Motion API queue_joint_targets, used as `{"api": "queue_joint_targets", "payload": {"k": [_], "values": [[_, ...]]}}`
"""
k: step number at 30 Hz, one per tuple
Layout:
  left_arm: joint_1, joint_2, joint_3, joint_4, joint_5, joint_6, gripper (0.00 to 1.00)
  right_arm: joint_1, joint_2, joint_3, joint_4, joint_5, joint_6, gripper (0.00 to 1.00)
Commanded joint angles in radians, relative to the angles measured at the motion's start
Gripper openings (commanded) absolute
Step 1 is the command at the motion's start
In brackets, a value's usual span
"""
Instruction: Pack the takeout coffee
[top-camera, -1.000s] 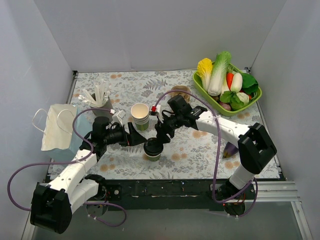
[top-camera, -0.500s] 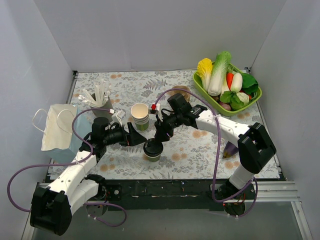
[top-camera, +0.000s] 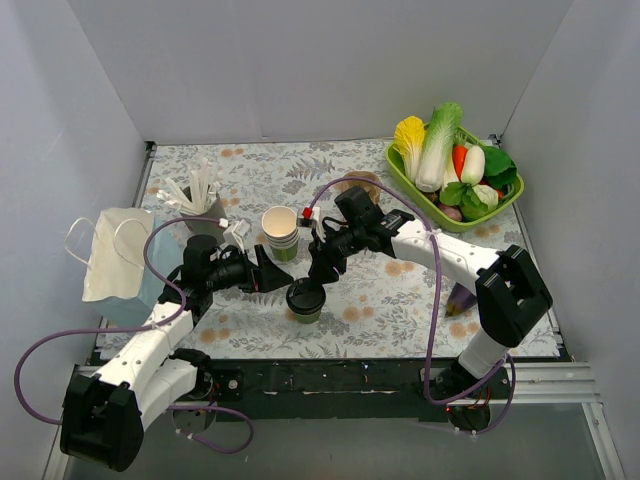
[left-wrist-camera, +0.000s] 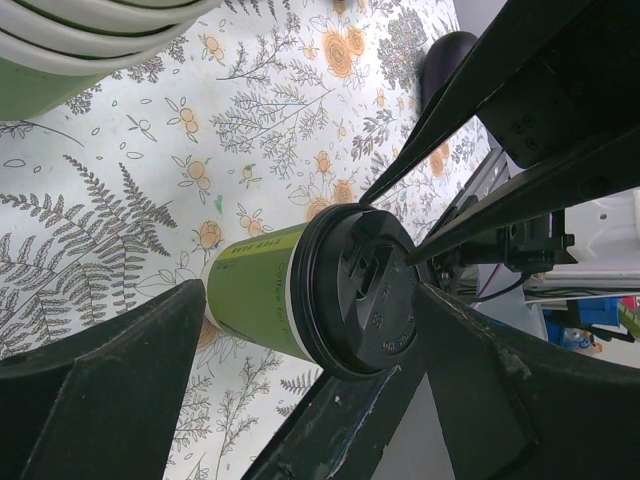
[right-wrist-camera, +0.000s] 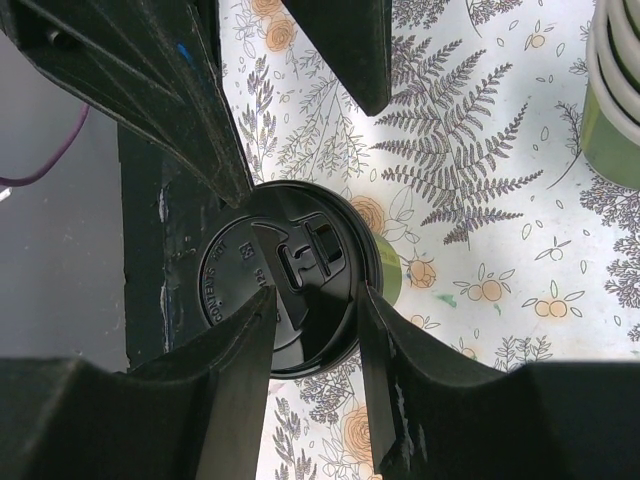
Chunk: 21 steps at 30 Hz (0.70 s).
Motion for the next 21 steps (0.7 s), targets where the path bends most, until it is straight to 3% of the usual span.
{"api": "queue_joint_targets", "payload": {"k": [1, 6, 12, 13, 21], "values": [[0.005, -0.01, -0.016, 0.023, 0.021, 0.008, 0.86, 0.003, -0.03, 0.023, 0.024, -0.025, 0.015, 0.45], [0.005, -0.01, -0.019, 0.044, 0.072, 0.044, 0.87, 0.003, -0.039, 0.028, 0.02, 0.005, 0.007, 0.47], [0.003, 0.04, -0.01, 0.107, 0.196, 0.113, 0.89, 0.0, -0.07, 0.002, 0.02, 0.057, 0.004, 0.62], [0.002, 0.048, -0.01, 0.121, 0.228, 0.115, 0.9, 0.002, -0.07, -0.001, 0.02, 0.056, 0.004, 0.68], [-0.001, 0.112, -0.013, 0.152, 0.284, 0.121, 0.9, 0.002, -0.098, -0.065, 0.028, 0.022, -0.037, 0.82]]}}
